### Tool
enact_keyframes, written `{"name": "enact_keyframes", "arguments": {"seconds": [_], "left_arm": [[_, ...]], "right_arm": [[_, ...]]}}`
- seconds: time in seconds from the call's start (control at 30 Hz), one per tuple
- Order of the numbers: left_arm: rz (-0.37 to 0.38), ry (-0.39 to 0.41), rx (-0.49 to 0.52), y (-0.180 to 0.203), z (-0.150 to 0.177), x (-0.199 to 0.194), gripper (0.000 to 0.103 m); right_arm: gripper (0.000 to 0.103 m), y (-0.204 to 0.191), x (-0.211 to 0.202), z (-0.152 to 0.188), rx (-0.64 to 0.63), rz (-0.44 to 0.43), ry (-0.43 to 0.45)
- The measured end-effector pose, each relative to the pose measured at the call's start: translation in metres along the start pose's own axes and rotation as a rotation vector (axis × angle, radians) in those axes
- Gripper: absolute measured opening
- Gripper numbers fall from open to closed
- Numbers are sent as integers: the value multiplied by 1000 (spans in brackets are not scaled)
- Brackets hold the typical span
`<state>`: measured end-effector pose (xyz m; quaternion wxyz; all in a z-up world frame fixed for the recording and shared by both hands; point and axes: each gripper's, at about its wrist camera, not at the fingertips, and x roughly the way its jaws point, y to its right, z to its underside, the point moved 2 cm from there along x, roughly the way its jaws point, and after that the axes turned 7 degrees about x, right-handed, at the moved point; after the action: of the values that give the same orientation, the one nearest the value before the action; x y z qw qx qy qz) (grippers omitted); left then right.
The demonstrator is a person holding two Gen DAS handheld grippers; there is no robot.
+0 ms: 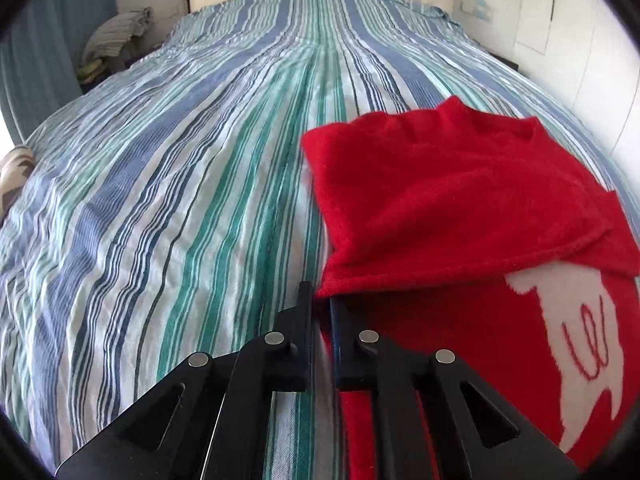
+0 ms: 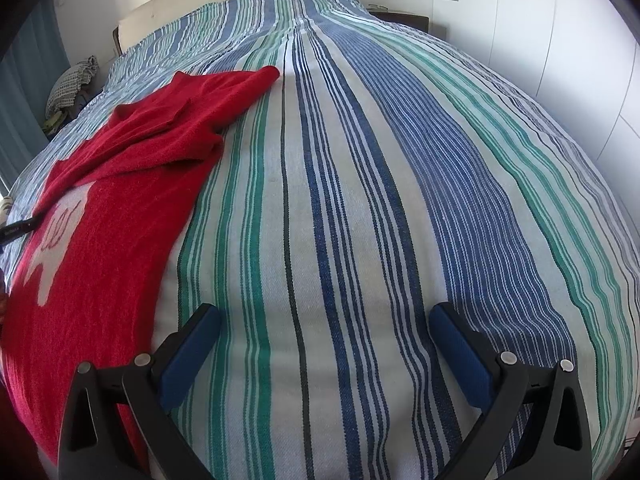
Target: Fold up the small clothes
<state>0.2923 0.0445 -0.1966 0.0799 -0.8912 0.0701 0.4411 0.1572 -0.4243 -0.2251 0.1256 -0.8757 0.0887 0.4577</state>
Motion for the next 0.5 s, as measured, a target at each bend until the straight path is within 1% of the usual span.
{"name": "enact_keyframes", "arguments": {"seconds": [0.07, 0.23, 0.3, 0.37, 0.43, 0.47, 0.5], "left_arm": [[3, -9, 37, 3, 5, 2, 6], [57, -20, -29, -12, 10, -6, 15], [57, -23, -16, -12, 17, -13, 20], [37, -40, -3, -15, 24, -20, 21], [60, -55, -25, -25, 35, -31, 22], [46, -64, -37, -29, 39, -35, 28], [25, -70, -53, -34, 45, -42, 42]], "right_arm": [[103, 0, 0, 0, -1, 2, 0], [103, 1, 0, 0, 0, 0, 0], [103, 1, 0, 0, -1, 1, 0], [103, 1, 0, 0, -1, 1, 1], [103, 1, 0, 0, -1, 1, 1], [103, 1, 0, 0, -2, 2, 1], [103, 1, 0, 0, -3, 3, 2]]}}
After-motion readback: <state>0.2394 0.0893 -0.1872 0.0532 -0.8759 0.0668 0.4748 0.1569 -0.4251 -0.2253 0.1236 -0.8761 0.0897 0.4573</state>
